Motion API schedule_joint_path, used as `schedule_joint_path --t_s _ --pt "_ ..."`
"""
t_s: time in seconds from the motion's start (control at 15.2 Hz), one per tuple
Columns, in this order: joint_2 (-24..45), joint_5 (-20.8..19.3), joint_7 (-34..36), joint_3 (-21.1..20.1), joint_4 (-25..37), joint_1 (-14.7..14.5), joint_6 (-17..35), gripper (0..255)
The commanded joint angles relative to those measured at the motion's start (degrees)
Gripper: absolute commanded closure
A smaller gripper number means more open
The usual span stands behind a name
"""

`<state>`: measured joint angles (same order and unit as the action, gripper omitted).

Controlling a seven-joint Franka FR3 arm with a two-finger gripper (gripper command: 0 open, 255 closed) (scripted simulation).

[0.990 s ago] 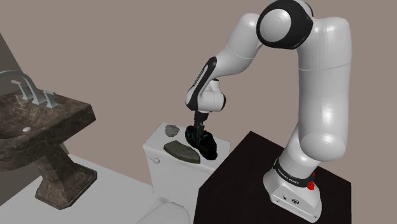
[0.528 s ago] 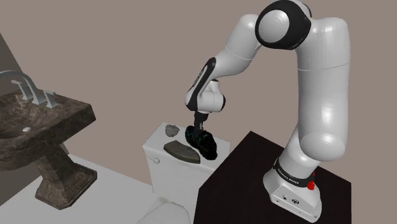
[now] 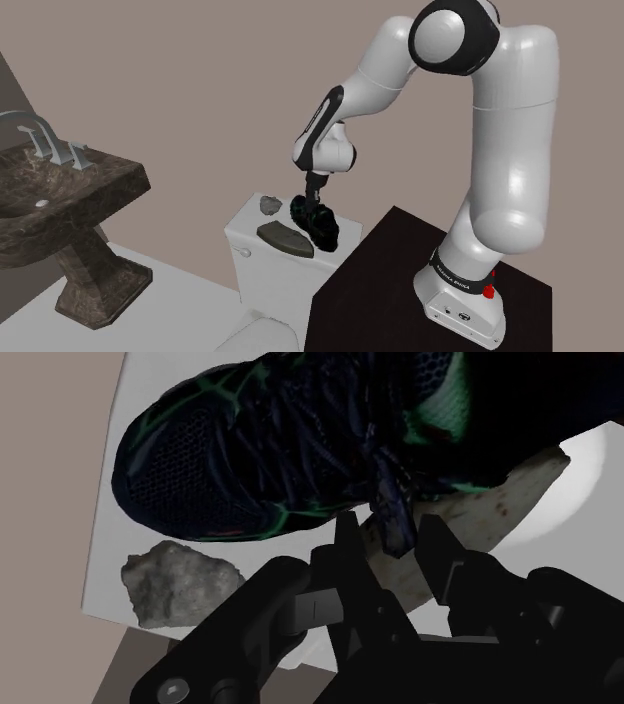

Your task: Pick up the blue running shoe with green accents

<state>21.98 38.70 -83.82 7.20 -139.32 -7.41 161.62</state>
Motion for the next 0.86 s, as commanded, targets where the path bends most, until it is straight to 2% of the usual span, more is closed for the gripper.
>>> schedule_joint_path --t_s 0.0,0.66,0.79 --pt "-1.84 -1.59 1.54 1.17 -0.63 -0.97 -1.04 255" --pt "-10.35 -10.66 9.39 6.33 -2.71 -4.49 -6.81 255" --pt "-10.48 -10.82 9.52 6.37 -2.73 -4.5 -6.9 255"
